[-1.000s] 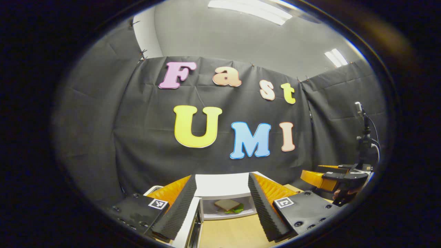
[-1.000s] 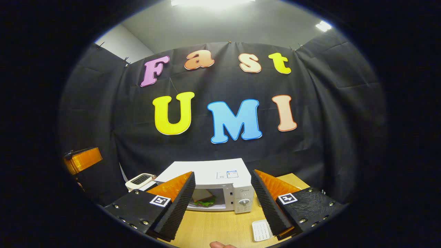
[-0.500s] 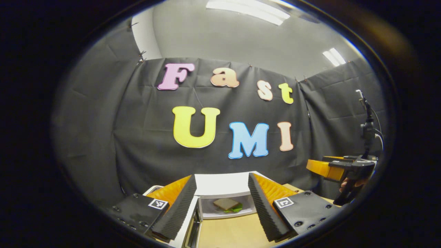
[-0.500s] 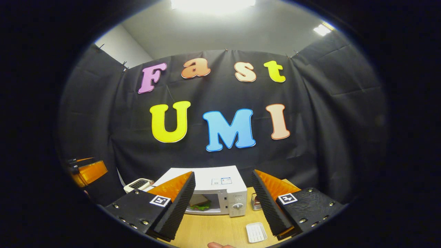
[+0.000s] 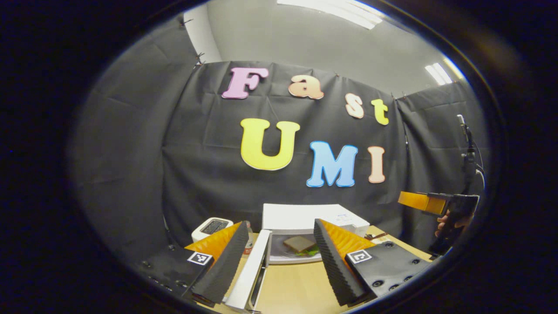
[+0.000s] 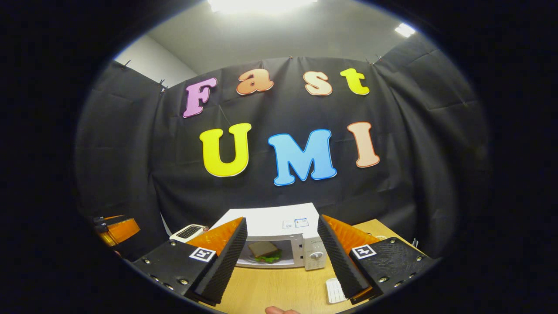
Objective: Open the microwave oven with the left hand, put the food in, and close the microwave oven.
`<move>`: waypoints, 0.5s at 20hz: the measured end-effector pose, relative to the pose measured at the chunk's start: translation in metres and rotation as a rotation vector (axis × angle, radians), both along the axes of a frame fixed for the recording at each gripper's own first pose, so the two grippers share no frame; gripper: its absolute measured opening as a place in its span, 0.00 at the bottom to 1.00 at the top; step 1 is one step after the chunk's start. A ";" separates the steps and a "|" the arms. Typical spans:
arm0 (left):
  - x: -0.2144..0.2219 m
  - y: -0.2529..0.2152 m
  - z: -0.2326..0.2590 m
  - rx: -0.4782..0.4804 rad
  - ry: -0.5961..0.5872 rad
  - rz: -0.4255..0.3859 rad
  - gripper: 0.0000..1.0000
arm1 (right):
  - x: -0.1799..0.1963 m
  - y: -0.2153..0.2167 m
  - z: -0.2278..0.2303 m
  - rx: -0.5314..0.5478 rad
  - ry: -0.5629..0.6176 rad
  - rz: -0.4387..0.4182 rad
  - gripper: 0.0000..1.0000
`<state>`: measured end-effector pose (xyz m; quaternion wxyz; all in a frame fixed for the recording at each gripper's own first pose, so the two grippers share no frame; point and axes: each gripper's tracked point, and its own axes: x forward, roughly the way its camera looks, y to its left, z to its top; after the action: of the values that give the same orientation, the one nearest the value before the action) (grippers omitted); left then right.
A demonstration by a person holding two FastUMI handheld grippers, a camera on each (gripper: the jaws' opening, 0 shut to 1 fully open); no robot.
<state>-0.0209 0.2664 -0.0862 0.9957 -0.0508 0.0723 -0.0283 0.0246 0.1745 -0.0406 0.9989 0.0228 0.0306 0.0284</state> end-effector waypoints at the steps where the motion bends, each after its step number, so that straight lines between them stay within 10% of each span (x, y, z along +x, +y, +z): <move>1: -0.002 0.014 -0.007 0.010 0.012 0.023 0.97 | 0.002 0.003 -0.002 0.005 0.005 0.002 0.98; 6: -0.013 0.098 -0.057 0.060 0.125 0.128 0.93 | -0.001 0.014 -0.005 0.032 0.013 0.037 0.98; 10: -0.036 0.139 -0.117 0.088 0.284 0.173 0.26 | -0.001 0.014 0.001 0.010 -0.005 0.036 0.98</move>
<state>-0.0572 0.4055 -0.2031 0.9755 -0.0166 0.2088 0.0679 0.0233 0.1889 -0.0391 0.9981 0.0271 0.0284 0.0468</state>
